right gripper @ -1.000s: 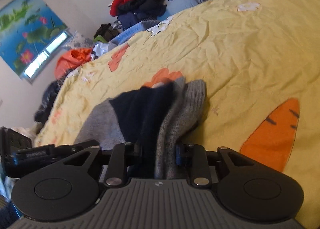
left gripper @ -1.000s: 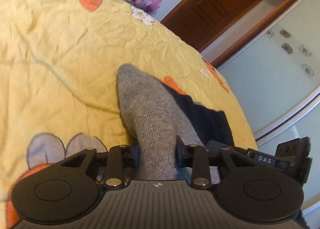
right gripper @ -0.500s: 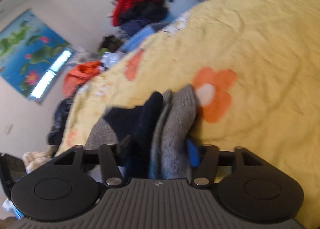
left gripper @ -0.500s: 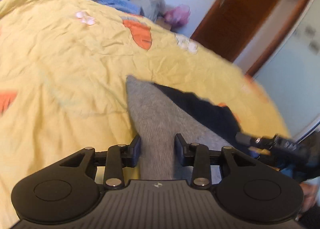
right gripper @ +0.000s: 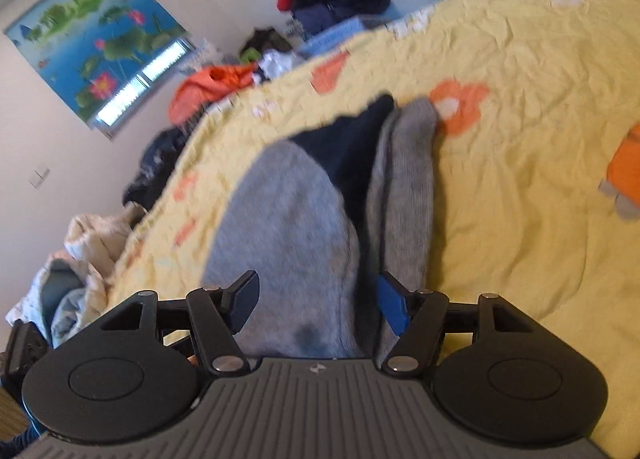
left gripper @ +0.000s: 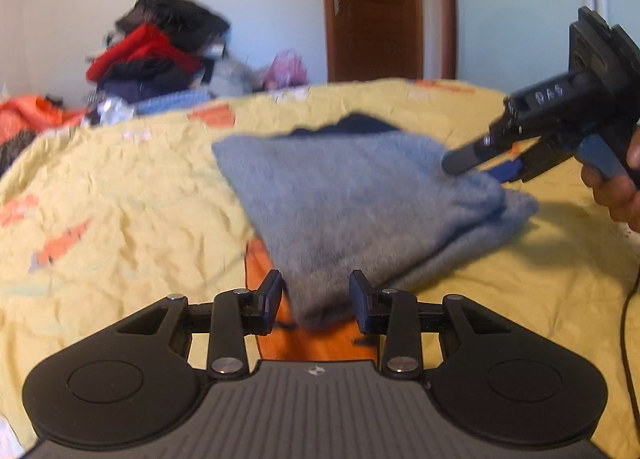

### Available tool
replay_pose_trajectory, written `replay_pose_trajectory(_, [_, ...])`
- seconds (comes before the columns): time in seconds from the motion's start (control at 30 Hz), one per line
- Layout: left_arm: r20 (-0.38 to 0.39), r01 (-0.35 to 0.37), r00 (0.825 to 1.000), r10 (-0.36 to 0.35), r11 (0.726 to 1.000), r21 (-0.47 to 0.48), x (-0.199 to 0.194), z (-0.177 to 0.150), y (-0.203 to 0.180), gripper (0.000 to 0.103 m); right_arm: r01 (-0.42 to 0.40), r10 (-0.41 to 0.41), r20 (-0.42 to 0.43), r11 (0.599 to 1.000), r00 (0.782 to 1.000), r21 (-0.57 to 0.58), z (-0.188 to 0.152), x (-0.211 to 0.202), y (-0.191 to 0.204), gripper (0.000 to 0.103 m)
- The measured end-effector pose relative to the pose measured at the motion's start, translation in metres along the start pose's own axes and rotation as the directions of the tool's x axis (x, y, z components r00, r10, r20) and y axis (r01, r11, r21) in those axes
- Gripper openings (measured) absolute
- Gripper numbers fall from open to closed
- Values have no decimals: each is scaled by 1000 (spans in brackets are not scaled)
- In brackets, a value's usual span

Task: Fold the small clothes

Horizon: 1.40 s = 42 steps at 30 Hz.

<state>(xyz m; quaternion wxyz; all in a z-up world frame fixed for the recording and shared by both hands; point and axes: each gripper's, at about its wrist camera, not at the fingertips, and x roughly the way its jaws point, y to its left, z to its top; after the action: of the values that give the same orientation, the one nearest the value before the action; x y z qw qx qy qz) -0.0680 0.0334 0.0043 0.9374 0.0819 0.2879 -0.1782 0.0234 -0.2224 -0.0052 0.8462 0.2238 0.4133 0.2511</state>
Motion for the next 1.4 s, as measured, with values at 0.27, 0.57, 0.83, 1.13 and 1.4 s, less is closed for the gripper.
replay_pose_trajectory(0.27, [-38, 29, 999, -28, 999, 16, 1, -6, 2, 36, -6, 7, -18, 1000, 1000, 17, -6, 4, -1, 59])
replay_pose_trajectory(0.57, [-1, -49, 999, 49, 992, -118, -8, 7, 24, 6, -10, 10, 3, 999, 1000, -38, -10, -15, 6, 12])
replay_pose_trajectory(0.83, [-35, -6, 999, 1, 985, -171, -4, -5, 36, 8, -42, 42, -8, 999, 999, 3, -14, -15, -7, 47])
replay_pose_trajectory(1.13, [-40, -40, 999, 35, 988, -149, 8, -4, 27, 8, 15, -18, 146, 1000, 989, 21, 76, 22, -3, 79])
replay_pose_trajectory(1.4, [-51, -15, 999, 3, 969, -246, 11, -10, 40, 11, 181, -175, 101, 982, 979, -55, 75, 56, -14, 12])
